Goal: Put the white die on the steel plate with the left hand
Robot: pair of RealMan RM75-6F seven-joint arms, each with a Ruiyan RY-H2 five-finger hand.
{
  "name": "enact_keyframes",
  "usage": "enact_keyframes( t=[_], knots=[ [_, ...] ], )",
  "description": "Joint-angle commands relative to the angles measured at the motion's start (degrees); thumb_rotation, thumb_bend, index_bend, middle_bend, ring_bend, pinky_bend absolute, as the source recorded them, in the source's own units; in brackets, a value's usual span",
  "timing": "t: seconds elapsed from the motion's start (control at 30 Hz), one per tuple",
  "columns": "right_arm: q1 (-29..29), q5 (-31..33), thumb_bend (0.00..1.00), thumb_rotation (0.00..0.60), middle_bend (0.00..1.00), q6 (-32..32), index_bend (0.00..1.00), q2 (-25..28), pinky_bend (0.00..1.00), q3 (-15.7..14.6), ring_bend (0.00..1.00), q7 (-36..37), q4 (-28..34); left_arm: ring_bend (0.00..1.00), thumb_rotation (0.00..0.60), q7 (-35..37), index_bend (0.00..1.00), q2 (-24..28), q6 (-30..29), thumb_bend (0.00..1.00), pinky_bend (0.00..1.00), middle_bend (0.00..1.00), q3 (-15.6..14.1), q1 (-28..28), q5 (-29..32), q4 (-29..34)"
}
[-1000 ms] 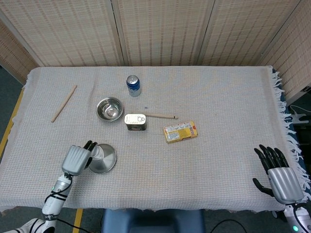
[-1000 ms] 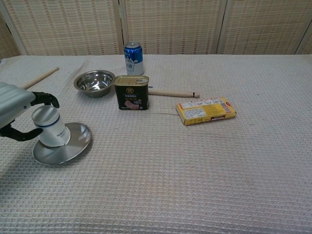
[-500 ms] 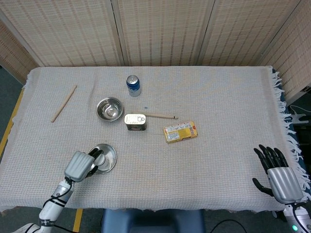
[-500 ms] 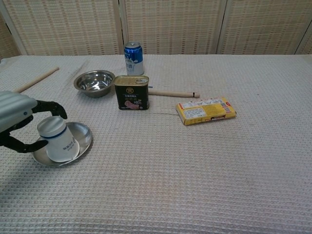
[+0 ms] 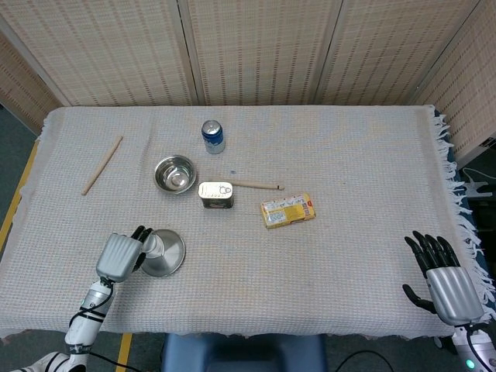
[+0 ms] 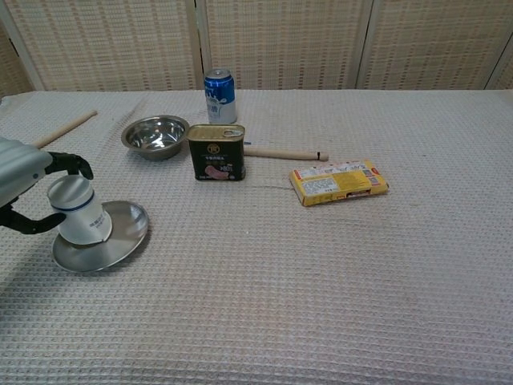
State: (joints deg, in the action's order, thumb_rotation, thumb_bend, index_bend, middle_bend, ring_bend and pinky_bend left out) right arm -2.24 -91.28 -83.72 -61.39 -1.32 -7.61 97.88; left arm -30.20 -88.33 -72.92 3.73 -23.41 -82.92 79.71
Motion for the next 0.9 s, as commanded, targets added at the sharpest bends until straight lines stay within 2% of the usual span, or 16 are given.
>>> enact_keyframes(
  t=[0.03,0.13,0.23,0.37,0.63,0.9],
  knots=[
    [0.0,0.0,0.17,0.560,0.00,-0.1,0.00,0.0,0.00,0.1,0.00,0.0,0.0,0.89,0.600,2.4,0.52,1.5,0.6,0.49,1.00,0.65,-1.2,0.3,-0.9,2.8],
    [0.0,0.1,0.17,0.560,0.00,-0.1,0.00,0.0,0.00,0.1,0.00,0.2,0.0,0.89,0.600,5.7,0.52,4.1,1.1,0.49,1.00,0.65,-3.0,0.5,-2.7,6.5],
    [0.0,0.0,0.17,0.560,0.00,-0.1,0.00,0.0,0.00,0.1,0.00,0.2,-0.1,0.89,0.600,5.8,0.51,5.2,-0.7,0.49,1.00,0.65,-3.6,1.0,-4.7,7.5],
    [0.2,-0.4,0.17,0.560,0.00,-0.5,0.00,0.2,0.00,-0.1,0.00,0.3,0.1,0.89,0.600,5.5,0.51,5.3,-3.4,0.49,1.00,0.64,-2.5,1.9,-4.9,7.0],
    [0.4,-0.9,0.17,0.560,0.00,-1.0,0.00,0.3,0.00,-0.2,0.00,0.6,0.2,0.89,0.600,9.3,0.50,9.3,-8.7,0.49,1.00,0.64,-1.1,5.9,-2.3,6.8],
    [0.4,-1.1,0.17,0.560,0.00,-0.7,0.00,-0.1,0.00,-0.4,0.00,-0.4,0.3,0.89,0.600,9.2,0.46,9.1,-2.0,0.49,1.00,0.60,-1.4,6.7,5.4,2.1]
  ],
)
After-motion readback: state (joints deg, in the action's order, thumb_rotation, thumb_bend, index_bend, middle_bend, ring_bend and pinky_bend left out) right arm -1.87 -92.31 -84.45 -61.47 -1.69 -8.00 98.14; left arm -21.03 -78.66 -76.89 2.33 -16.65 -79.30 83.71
